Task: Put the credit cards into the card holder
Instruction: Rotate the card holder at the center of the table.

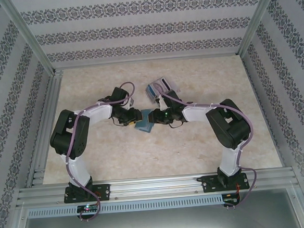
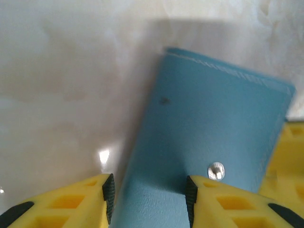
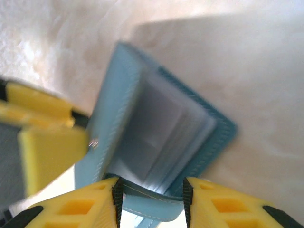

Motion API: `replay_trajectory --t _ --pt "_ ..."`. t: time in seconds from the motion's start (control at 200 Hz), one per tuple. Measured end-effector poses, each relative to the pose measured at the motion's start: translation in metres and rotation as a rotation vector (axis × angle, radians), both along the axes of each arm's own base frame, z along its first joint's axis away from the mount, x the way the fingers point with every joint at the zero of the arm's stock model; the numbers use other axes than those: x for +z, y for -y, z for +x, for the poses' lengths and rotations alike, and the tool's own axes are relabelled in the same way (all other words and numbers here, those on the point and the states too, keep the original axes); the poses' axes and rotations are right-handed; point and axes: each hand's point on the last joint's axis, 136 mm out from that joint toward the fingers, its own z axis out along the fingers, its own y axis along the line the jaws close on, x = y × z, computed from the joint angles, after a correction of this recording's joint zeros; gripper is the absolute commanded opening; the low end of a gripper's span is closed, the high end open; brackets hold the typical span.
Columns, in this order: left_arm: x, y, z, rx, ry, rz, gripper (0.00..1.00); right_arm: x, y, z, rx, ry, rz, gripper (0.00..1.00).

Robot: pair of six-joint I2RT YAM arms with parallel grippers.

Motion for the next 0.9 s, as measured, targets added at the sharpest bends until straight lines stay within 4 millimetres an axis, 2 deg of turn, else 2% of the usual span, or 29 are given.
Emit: replay_trajectory --t 0.13,0.32,0.395,0.51,0.709,0.899 --pt "0.004 0.008 -0.014 0.001 -0.007 -0.016 0.46 0.000 0.008 0.018 -0.027 0.003 -0.002 0.41" --pt "0.005 0.043 -0.034 -0.043 -0.013 -0.058 0.46 0.017 0.012 0.039 -0.035 0.044 0.018 0.41" --pt "0.008 0.059 -0.039 -0.063 -0.006 -0.080 0.47 0.019 0.017 0.041 -0.036 0.048 0.013 0.42" --pt "0.011 0.072 -0.041 -0.083 0.000 -0.090 0.47 0.023 0.032 0.039 -0.049 0.046 0.001 0.43" --pt "0.024 0.068 -0.019 -0.058 0.074 -0.046 0.48 0.034 0.058 0.025 -0.052 0.048 -0.027 0.44" --pt "0.039 0.045 0.002 0.011 0.151 -0.012 0.49 0.027 0.070 0.004 0.005 0.022 -0.100 0.45"
